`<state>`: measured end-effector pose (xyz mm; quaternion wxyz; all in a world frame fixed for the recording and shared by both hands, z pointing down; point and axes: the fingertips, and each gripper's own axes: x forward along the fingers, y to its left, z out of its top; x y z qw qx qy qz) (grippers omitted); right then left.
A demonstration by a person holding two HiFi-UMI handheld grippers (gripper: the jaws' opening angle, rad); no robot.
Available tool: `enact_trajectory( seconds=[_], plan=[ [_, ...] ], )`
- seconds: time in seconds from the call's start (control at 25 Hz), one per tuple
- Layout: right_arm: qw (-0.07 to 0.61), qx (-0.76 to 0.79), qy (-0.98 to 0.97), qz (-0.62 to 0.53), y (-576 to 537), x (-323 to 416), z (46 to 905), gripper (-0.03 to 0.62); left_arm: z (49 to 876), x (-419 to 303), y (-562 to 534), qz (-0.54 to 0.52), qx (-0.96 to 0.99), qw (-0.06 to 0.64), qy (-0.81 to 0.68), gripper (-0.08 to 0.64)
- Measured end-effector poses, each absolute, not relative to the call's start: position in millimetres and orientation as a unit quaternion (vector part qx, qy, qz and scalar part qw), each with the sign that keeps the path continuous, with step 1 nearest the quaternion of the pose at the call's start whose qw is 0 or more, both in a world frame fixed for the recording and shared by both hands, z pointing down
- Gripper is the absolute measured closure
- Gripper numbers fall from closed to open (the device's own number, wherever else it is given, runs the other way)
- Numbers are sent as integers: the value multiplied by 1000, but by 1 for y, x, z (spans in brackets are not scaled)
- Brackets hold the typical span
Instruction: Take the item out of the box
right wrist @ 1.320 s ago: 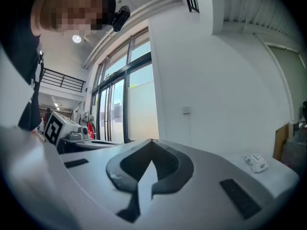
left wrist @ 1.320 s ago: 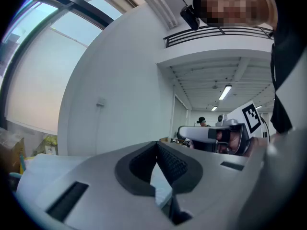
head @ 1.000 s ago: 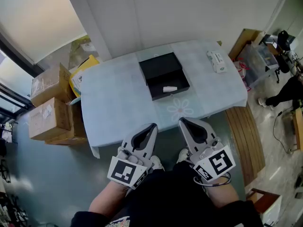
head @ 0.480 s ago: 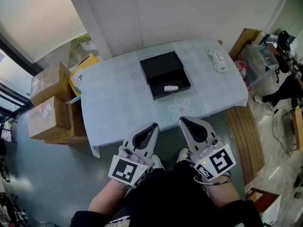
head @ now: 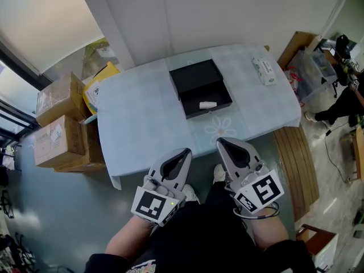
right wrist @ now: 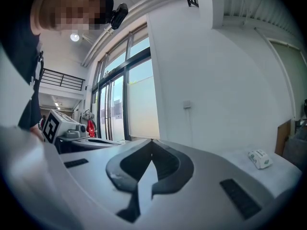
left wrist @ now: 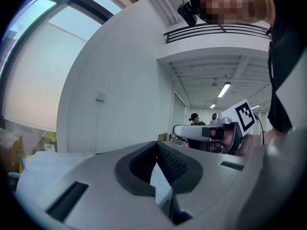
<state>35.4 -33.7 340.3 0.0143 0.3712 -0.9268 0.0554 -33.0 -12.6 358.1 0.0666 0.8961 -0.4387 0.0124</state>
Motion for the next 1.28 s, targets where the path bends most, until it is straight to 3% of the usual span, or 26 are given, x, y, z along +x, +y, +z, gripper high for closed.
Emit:
enact_trajectory(
  seconds=[0.68,1.28],
  plan=[
    [79,318,-942,75,-146,43,384,583,375,-20,-72,8,873,91,-480,558],
    [223,211,-945,114,-237,32,490,575,389,-6,-129,9,856,103,-506,558]
  ],
)
